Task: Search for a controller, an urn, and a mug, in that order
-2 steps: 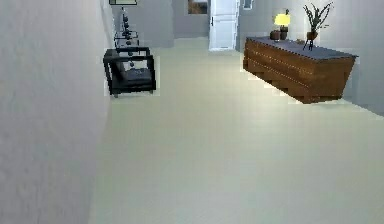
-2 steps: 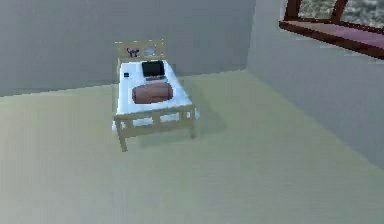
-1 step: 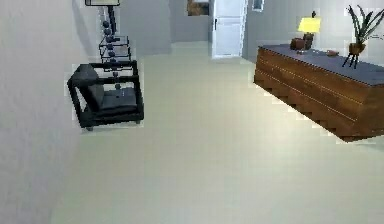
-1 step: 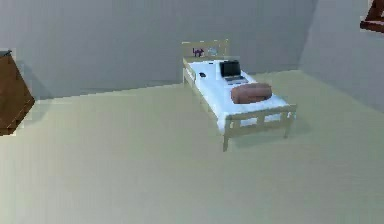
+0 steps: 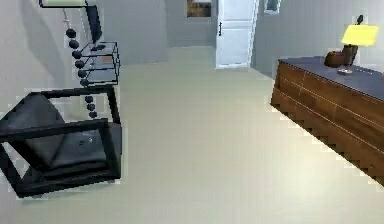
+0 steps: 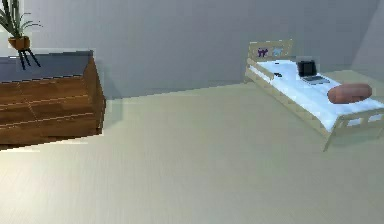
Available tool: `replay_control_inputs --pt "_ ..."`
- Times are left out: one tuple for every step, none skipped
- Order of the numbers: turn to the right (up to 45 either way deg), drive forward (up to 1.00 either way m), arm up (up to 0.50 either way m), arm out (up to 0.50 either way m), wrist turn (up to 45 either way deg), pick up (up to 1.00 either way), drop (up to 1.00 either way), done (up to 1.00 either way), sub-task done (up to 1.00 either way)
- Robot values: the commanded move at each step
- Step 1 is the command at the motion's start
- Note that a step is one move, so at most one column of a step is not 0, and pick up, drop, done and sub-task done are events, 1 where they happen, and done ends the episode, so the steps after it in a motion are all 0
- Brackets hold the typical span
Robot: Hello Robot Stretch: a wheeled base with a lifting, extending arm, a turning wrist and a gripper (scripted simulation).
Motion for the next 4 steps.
replay_control_inputs --pt "0.0 1.0 0.0 0.0 0.0 0.0 0.0 0.0 0.0" --pt "0.0 1.0 0.0 0.0 0.0 0.0 0.0 0.0 0.0" --pt "0.0 1.0 0.0 0.0 0.0 0.0 0.0 0.0 0.0" --pt "0.0 1.0 0.0 0.0 0.0 0.0 0.0 0.0 0.0"
